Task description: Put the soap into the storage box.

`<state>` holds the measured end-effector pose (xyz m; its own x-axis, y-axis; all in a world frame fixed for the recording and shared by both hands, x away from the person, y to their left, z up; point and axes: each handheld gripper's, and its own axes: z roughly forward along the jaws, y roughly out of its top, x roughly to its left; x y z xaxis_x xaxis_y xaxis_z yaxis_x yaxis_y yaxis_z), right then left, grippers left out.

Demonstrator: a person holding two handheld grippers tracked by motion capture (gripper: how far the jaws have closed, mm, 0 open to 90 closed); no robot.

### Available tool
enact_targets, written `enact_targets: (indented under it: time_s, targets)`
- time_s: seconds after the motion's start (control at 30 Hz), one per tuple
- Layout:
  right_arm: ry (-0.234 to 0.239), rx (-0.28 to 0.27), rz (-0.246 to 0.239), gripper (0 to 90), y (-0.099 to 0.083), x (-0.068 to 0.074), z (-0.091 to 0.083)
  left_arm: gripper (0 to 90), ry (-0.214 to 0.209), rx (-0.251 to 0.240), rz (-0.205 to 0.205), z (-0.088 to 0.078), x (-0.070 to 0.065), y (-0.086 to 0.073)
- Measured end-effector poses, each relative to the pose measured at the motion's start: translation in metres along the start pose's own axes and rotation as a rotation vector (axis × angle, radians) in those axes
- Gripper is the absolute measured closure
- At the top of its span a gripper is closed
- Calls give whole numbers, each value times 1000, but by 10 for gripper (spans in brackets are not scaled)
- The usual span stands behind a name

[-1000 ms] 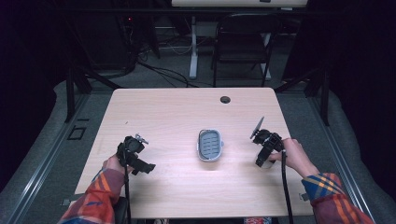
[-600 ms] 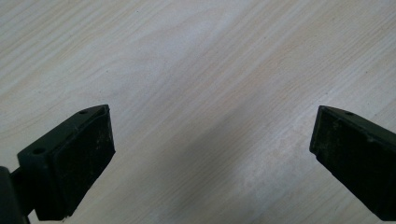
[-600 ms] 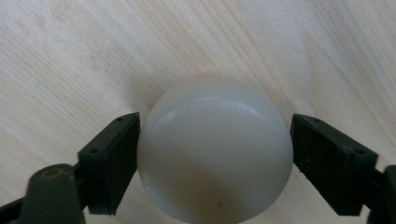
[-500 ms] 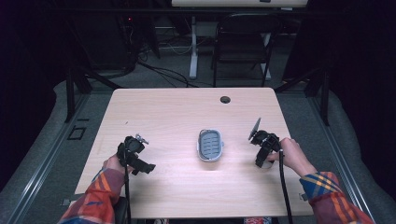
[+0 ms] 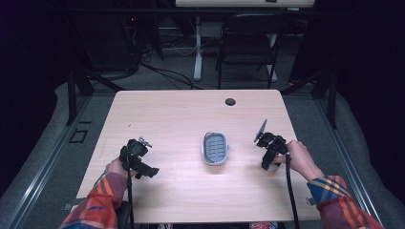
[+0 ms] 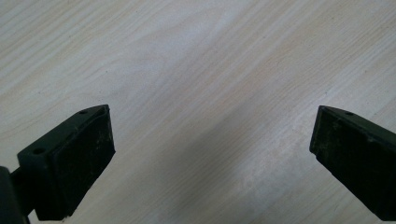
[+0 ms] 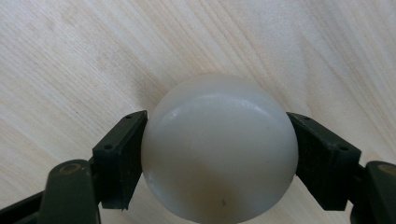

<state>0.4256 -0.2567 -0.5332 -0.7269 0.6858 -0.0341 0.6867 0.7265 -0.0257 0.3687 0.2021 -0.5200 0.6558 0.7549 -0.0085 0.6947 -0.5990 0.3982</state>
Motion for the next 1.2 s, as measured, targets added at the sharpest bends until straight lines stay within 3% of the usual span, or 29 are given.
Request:
enact_targets:
  time_s: [0.37, 0.73, 1.2]
  targets:
    - [-15, -30, -1, 243, -2, 3, -9, 0, 1, -9, 5, 0, -1, 0]
    - [-29, -25, -28, 243, 2, 8, -20, 0, 1, -6, 10, 0, -1, 0]
    - [-43, -30, -55, 243, 16, 12, -31, 0, 5, -8, 13, 0, -2, 1]
